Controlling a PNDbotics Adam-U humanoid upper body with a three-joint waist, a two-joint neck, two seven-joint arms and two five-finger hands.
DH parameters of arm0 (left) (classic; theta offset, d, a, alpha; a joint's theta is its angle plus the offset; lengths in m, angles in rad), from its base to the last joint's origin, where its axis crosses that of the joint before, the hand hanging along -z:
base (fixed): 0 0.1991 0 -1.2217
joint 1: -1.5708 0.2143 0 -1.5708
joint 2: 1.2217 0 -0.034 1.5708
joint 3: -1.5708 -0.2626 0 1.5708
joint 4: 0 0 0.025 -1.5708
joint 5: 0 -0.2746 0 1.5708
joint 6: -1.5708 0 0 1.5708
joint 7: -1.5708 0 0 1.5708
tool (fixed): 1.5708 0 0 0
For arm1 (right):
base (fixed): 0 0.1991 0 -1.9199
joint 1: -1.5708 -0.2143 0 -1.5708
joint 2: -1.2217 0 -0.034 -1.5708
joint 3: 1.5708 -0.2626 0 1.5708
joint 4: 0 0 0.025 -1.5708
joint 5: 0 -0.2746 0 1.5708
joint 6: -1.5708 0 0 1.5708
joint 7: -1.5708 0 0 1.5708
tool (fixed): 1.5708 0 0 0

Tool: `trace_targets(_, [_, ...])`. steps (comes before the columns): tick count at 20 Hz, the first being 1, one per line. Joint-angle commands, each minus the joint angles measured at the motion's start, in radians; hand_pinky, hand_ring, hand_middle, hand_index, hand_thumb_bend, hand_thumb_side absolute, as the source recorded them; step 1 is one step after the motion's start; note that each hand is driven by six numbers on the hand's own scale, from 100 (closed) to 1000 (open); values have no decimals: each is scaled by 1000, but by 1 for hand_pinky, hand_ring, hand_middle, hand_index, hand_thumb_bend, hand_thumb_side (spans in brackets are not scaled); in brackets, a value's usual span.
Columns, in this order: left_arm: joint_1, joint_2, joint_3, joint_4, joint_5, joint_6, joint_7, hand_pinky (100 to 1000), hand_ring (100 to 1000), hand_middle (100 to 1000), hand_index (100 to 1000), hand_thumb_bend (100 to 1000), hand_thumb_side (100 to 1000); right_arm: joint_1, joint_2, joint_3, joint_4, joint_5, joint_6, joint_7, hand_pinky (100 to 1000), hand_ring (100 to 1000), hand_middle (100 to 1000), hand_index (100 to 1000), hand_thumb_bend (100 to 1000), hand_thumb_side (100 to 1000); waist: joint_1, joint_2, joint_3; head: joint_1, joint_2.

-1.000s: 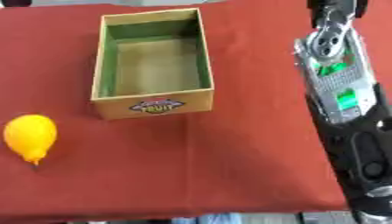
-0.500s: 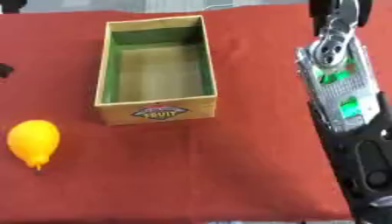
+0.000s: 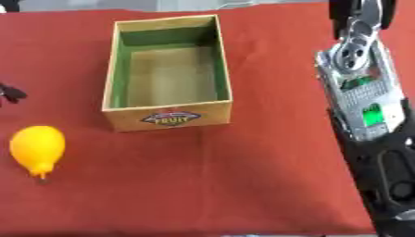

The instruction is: Pick up objects on the table and place them in the box.

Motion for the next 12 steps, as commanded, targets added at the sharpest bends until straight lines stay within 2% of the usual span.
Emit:
trace_targets(1, [-28,3,-14,19,-15,12,22,698,807,835,1000,904,547,-14,-14,-4,-20,-5,-1,2,834,786,687,873,100,1000,1,-16,1,4,-10])
trace_targets(6, [-59,-34,-46,63,-36,34,53,696,804,830,993,885,561,-14,-14,-4,-20,-6,1,3,834,786,686,873,100,1000,-1,-12,1,7,-12])
trace_targets(12, [-72,-61,-71,95,-46,22,49,691,800,820,981,901,555,-14,-15,-4,-20,-8,2,2,835,787,685,873,100,1000,-1,-7,0,8,-13])
